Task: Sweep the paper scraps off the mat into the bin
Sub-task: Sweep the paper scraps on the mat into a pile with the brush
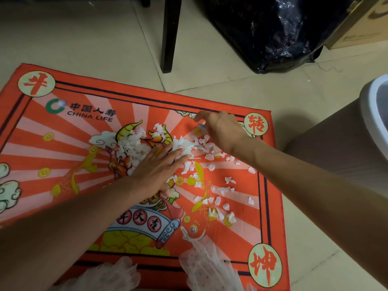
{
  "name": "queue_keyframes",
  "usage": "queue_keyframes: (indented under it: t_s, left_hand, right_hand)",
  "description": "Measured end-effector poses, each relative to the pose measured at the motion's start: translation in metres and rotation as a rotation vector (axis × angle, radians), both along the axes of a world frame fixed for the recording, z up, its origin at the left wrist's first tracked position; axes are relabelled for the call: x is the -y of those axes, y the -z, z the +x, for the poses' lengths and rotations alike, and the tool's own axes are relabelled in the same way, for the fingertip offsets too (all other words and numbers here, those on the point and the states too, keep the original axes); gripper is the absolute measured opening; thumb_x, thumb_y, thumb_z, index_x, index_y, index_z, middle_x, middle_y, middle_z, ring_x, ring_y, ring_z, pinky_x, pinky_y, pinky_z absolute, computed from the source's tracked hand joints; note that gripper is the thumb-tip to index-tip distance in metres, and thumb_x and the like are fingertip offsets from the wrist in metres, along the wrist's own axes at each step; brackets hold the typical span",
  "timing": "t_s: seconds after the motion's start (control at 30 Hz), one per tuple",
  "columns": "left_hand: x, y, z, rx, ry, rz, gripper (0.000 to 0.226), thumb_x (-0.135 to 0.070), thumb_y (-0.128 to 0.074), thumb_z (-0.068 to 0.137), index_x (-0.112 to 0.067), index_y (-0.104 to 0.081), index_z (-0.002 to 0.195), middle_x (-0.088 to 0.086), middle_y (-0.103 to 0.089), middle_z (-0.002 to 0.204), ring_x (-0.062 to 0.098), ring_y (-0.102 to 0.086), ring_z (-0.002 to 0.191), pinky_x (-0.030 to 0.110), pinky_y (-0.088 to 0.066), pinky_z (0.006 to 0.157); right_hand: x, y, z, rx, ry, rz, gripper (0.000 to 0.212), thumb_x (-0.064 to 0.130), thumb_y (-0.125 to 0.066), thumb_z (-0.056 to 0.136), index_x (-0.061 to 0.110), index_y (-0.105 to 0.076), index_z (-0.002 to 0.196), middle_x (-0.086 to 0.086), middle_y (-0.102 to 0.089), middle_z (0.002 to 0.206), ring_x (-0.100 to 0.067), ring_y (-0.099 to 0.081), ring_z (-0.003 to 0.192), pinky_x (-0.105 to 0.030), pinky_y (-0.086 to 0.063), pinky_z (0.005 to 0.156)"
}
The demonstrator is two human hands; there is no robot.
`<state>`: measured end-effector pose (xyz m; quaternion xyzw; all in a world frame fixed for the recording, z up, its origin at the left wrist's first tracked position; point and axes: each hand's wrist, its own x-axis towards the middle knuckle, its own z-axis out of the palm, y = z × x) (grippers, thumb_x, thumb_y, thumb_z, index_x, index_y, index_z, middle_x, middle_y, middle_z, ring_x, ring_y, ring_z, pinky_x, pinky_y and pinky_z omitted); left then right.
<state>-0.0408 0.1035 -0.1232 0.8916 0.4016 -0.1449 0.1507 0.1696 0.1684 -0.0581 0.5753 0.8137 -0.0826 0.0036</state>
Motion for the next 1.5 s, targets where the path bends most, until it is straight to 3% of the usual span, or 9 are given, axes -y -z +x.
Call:
queue_keyframes:
  t_s: [0.13,0.33,0.4,0.53,0.63,0.83,0.97,1.2,1.5]
  left_hand:
    - [0.006,0.007,-0.005,0.062,-0.016,0.055,0.109,-0.047,-0.071,0.079,-0.027,0.004,0.155,-0.002,0.002,0.163,0.025,0.01,0.15,0.047,-0.002,0.121]
    - [0.01,0.009,-0.007,0.09,-0.014,0.097,0.112,-0.044,-0.077,0.074,-0.026,-0.002,0.156,-0.002,-0.008,0.162,0.027,-0.002,0.149,0.049,-0.009,0.12]
    - [0.011,0.006,-0.005,0.096,-0.01,0.08,0.11,-0.041,-0.076,0.076,-0.025,-0.001,0.156,-0.003,-0.004,0.162,0.025,0.002,0.149,0.048,-0.007,0.119]
    - [0.01,0.001,-0.003,0.053,-0.007,0.036,0.104,-0.039,-0.069,0.084,-0.026,0.006,0.154,-0.005,0.009,0.163,0.022,0.015,0.149,0.045,0.001,0.121]
    - [0.01,0.002,-0.003,0.071,-0.012,0.034,0.105,-0.039,-0.07,0.083,-0.026,0.005,0.155,-0.004,0.007,0.163,0.022,0.014,0.149,0.044,0.001,0.12]
    - [0.012,0.004,-0.003,0.092,-0.02,0.055,0.106,-0.035,-0.073,0.081,-0.026,0.003,0.155,-0.004,0.004,0.163,0.023,0.011,0.15,0.043,0.0,0.12]
    - [0.016,0.004,-0.006,0.13,-0.038,0.08,0.107,-0.034,-0.076,0.079,-0.024,-0.001,0.155,-0.001,-0.003,0.163,0.025,0.004,0.15,0.045,-0.005,0.12]
    - [0.024,0.003,-0.018,0.065,-0.035,0.067,0.114,-0.042,-0.073,0.08,-0.024,0.012,0.153,-0.002,0.009,0.163,0.025,0.013,0.149,0.045,-0.002,0.122]
    - [0.043,-0.001,-0.033,0.028,-0.032,0.082,0.117,-0.037,-0.076,0.079,-0.025,0.015,0.153,-0.003,0.016,0.162,0.025,0.013,0.15,0.045,-0.004,0.122]
  right_hand:
    - [0.015,-0.003,-0.023,-0.041,-0.031,0.005,0.047,0.0,-0.054,0.091,0.023,-0.051,0.133,-0.006,-0.069,0.097,-0.028,-0.063,0.091,-0.025,-0.031,0.067]
    - [0.03,-0.019,-0.037,0.051,-0.096,-0.017,0.067,-0.016,-0.049,0.081,0.017,-0.044,0.139,-0.016,-0.064,0.102,-0.037,-0.062,0.092,-0.032,-0.037,0.063]
    - [0.021,-0.017,-0.03,0.028,-0.082,-0.014,0.062,-0.009,-0.051,0.087,0.02,-0.042,0.141,-0.015,-0.064,0.105,-0.034,-0.062,0.094,-0.03,-0.036,0.066]
    - [-0.01,-0.017,0.0,-0.043,-0.014,0.027,0.032,0.026,-0.055,0.098,0.023,-0.051,0.13,-0.014,-0.07,0.102,-0.032,-0.068,0.091,-0.032,-0.052,0.073]
    - [-0.027,-0.025,0.028,-0.03,0.057,0.071,0.029,0.034,-0.055,0.097,0.022,-0.057,0.124,-0.009,-0.073,0.098,-0.032,-0.067,0.093,-0.027,-0.044,0.07]
    - [-0.026,-0.009,0.034,0.067,0.178,0.029,0.03,0.012,-0.053,0.095,0.025,-0.06,0.121,-0.015,-0.069,0.098,-0.037,-0.065,0.088,-0.029,-0.038,0.064]
    - [-0.011,0.003,0.004,0.069,0.101,0.01,0.045,0.0,-0.051,0.091,0.022,-0.056,0.13,-0.015,-0.066,0.109,-0.037,-0.061,0.1,-0.033,-0.043,0.076]
    - [0.006,0.005,-0.03,0.036,0.011,0.031,0.047,0.001,-0.052,0.091,0.022,-0.052,0.132,-0.014,-0.066,0.11,-0.037,-0.061,0.101,-0.031,-0.037,0.07]
    - [0.027,-0.002,-0.073,0.012,-0.027,-0.038,0.05,-0.009,-0.05,0.085,0.015,-0.055,0.129,-0.017,-0.064,0.109,-0.036,-0.061,0.101,-0.037,-0.051,0.079]
